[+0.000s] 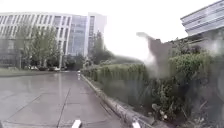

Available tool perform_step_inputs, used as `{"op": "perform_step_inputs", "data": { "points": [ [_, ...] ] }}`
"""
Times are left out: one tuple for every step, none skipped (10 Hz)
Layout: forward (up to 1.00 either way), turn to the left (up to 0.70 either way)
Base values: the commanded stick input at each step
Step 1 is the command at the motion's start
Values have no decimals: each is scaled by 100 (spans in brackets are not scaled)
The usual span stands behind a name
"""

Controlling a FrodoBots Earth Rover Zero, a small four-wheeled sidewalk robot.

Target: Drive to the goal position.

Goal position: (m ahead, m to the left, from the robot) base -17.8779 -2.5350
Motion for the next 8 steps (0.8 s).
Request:
{"op": "perform_step_inputs", "data": {
  "points": [
    [58,0],
    [70,0],
    [70,12],
    [70,35],
    [70,35],
    [70,35],
    [70,35],
    [70,35]
  ]
}}
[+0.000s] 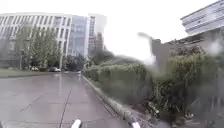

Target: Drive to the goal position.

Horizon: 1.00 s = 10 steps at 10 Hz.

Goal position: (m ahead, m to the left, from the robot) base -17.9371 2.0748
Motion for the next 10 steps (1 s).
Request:
{"op": "perform_step_inputs", "data": {
  "points": [
    [70,35],
    [70,35],
    [70,35],
    [70,35],
    [70,35],
    [70,35],
    [70,35],
    [70,35],
    [70,35],
    [70,35]
  ]
}}
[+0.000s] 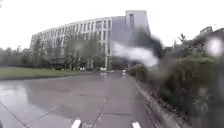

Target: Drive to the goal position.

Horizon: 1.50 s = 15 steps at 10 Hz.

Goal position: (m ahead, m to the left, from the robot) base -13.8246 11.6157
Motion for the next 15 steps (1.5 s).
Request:
{"op": "perform_step_inputs", "data": {
  "points": [
    [70,35],
    [70,35],
    [70,35],
    [70,35],
    [70,35],
    [70,35],
    [70,35],
    [70,35],
    [70,35],
    [70,35],
    [70,35],
    [70,35],
    [70,35],
    [70,35],
    [70,35]
  ]
}}
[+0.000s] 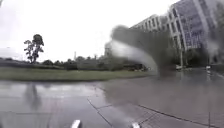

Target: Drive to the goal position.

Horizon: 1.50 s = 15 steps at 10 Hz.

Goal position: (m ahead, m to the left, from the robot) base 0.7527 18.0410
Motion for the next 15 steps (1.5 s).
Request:
{"op": "perform_step_inputs", "data": {
  "points": [
    [70,35],
    [70,35],
    [70,35],
    [70,35],
    [70,35],
    [70,35],
    [70,35],
    [70,35],
    [70,35],
    [70,35],
    [70,35],
    [70,35],
    [70,35],
    [70,35],
    [70,35]
  ]
}}
